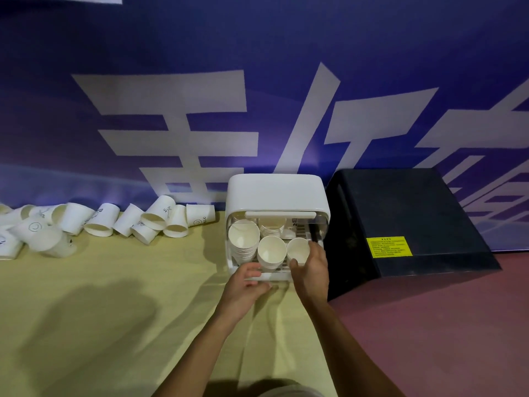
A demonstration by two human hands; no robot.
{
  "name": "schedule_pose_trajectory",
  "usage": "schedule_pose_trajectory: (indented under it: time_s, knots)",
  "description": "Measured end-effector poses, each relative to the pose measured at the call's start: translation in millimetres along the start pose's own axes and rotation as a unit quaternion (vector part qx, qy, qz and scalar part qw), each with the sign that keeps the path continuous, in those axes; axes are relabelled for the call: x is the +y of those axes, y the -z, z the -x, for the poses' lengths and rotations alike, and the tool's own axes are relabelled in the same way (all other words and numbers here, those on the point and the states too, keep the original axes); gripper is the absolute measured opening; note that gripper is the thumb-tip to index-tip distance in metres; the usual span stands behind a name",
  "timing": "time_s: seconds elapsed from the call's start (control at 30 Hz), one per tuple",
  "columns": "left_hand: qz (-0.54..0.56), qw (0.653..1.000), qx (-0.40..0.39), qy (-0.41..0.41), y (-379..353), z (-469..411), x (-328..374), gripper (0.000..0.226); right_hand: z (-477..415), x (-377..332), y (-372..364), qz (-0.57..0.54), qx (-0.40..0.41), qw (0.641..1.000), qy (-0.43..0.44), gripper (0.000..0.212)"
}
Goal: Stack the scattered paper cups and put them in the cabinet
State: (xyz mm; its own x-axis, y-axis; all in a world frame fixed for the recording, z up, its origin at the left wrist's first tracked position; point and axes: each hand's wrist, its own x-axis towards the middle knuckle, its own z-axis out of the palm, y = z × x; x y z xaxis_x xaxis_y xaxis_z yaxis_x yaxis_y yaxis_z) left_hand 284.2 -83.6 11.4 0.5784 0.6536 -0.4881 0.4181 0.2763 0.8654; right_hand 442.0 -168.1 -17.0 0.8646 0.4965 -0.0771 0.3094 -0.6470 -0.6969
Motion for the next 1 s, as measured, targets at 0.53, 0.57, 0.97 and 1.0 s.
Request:
schedule_pose_trajectory:
  time_s: [0.53, 0.57, 0.97, 1.0]
  knots:
    - [-0.021, 0.999, 0.032, -0.022, 157.6, 39.4, -14.5, 0.034, 129.1, -116.9, -71.4, -0.086, -0.144, 0.982, 0.088, 0.045]
    - [-0.018, 0.999, 0.044, -0.022, 166.8, 43.3, -15.2, 0.033, 128.9, -125.1, -76.2, -0.088, -0.156, 0.980, 0.088, 0.048]
    - [-0.008, 0.990, 0.138, 0.031, 253.6, 34.6, -32.9, 0.047, 98.1, -191.4, -145.1, -0.052, -0.237, 0.967, 0.081, 0.060]
    - [-0.011, 0.990, 0.134, 0.035, 260.8, 25.5, -32.6, 0.049, 92.3, -196.2, -153.6, -0.043, -0.236, 0.968, 0.076, 0.060]
